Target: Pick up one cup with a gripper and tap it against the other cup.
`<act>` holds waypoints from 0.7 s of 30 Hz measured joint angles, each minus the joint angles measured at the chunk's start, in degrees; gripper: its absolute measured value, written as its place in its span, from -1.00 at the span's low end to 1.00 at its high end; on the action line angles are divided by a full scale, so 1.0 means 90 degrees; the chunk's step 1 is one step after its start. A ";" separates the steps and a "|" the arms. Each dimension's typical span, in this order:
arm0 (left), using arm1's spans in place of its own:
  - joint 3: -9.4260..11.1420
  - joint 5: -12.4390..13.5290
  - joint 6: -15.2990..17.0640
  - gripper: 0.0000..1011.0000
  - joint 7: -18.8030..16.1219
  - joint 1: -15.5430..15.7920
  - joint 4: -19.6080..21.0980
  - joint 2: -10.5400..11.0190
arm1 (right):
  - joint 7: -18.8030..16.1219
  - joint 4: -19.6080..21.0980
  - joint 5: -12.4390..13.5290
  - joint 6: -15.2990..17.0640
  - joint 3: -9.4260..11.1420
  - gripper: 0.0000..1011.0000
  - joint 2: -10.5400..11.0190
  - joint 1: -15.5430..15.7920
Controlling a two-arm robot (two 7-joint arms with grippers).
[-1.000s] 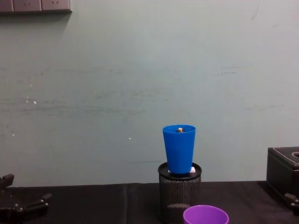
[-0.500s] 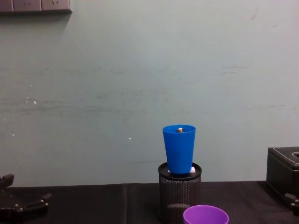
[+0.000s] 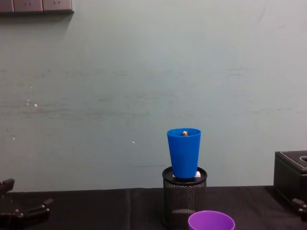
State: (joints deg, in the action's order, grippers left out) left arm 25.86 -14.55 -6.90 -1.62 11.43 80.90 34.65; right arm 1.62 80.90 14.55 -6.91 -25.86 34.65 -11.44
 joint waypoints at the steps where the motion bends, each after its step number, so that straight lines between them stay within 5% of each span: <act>1: 0.0000 0.0000 0.0000 0.98 0.0000 0.0000 0.0000 0.0000 | 0.0000 0.0000 0.0000 0.0000 0.0000 0.98 0.0000 0.0000; 6: 0.0000 0.0000 0.0000 0.98 0.0000 0.0000 0.0000 0.0000 | -0.0002 0.0019 -0.0001 -0.0011 0.0021 0.98 0.0007 0.0012; 14: 0.0000 0.0000 0.0000 0.98 0.0000 0.0000 0.0000 0.0000 | -0.0121 0.0615 0.0202 -0.0263 0.0427 0.98 0.0202 0.0415; 21: 0.0000 0.0000 0.0000 0.98 0.0000 0.0000 0.0000 0.0000 | -0.0822 0.1056 0.0722 -0.0536 0.0534 0.98 0.0310 0.0942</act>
State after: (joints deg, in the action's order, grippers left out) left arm 25.86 -14.55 -6.90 -1.62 11.43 80.90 34.65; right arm -5.78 90.40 21.05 -11.73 -21.05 37.43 -2.96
